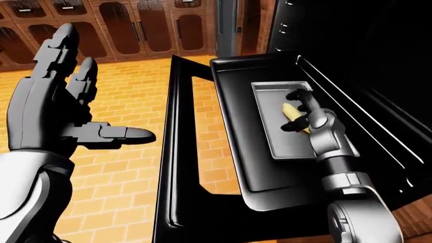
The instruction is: Pick the corn from the oven and place it on the plate on the counter.
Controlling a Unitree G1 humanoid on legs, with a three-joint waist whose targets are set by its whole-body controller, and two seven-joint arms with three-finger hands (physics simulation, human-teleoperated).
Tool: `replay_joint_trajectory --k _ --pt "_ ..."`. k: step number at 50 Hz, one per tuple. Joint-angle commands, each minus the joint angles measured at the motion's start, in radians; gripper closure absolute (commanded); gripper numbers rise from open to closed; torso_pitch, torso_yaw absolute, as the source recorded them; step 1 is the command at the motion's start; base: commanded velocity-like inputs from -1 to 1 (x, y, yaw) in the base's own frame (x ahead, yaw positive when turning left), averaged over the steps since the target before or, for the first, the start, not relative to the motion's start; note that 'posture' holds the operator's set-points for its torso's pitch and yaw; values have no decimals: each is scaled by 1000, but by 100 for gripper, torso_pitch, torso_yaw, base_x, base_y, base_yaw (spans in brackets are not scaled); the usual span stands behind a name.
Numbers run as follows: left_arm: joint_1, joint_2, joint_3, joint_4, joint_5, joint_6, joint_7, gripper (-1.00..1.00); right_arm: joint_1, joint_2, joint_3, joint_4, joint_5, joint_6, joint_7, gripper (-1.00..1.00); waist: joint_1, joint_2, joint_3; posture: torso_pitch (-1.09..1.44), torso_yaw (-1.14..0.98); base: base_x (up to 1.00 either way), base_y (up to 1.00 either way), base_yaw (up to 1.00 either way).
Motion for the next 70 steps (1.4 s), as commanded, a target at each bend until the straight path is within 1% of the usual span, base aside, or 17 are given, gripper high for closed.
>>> replay_joint_trajectory --k 1,13,14,15,16,23,30,32,33,35,40,43,54,57,60,65,70 --pt "-21 14 14 -16 3 -29 3 -100 -40 -16 -4 -30 -7 -19 -14 -24 0 -1 -25 0 0 0 0 0" --pt "-36 26 27 -22 -20 -11 15 -100 -96 -36 1 125 2 -48 -36 -18 -1 0 -25 0 0 0 0 0" --pt "-36 26 28 -24 -24 -9 17 -100 -96 -37 2 131 2 -50 -38 -14 -1 0 -26 0 0 0 0 0" --pt "-34 26 28 -25 -26 -11 19 -100 -96 -38 3 146 3 -58 -47 13 -1 0 -26 0 0 0 0 0" --pt "-32 26 29 -26 -28 -12 19 -100 -93 -38 6 160 1 -67 -56 27 -1 0 -26 0 0 0 0 0" --pt "-16 27 32 -21 -33 -30 22 -100 -71 -42 25 200 -53 -107 -121 29 3 -2 -29 0 0 0 0 0" --pt "-10 28 32 -25 -40 -36 24 -100 -48 -35 29 196 -90 -128 -143 44 6 -5 -30 0 0 0 0 0" --pt "-7 28 29 -24 -39 -41 24 -100 -44 -34 29 181 -98 -125 -137 55 5 -6 -31 0 0 0 0 0" --pt "-4 27 27 -21 -36 -47 22 -100 -44 -34 28 165 -101 -121 -130 74 6 -6 -31 0 0 0 0 0" --pt "-1 27 28 -19 -34 -52 19 -100 -33 -34 24 107 -108 -104 -100 87 7 -7 -32 0 0 0 0 0" --pt "1 26 27 -15 -30 -57 16 -100 -24 -38 9 -18 -127 -67 -43 100 8 -6 -29 0 0 0 0 0" --pt "-4 27 28 -16 -32 -51 18 -100 -33 -40 0 -46 -127 -62 -28 100 7 -4 -27 0 0 0 0 0" --pt "-20 36 31 -12 -37 -40 22 -100 -41 -46 -18 -405 -179 55 168 100 3 -1 -19 0 0 0 0 0" --pt "-15 37 37 -16 -43 -40 22 -100 -47 -37 -28 -463 -176 59 192 100 1 -1 -17 0 0 0 0 0" --pt "-19 42 44 -18 -53 -33 26 -100 -57 -24 -33 -553 -172 102 251 100 0 -2 -16 0 0 0 0 0" --pt "-22 48 52 -22 -71 -26 35 -100 -94 -18 -27 -668 -174 164 324 99 -2 0 -13 0 0 0 0 0" --pt "-17 55 65 -26 -92 -26 44 -100 -103 -8 -15 -724 -185 181 366 98 -4 4 -8 0 0 0 0 0"
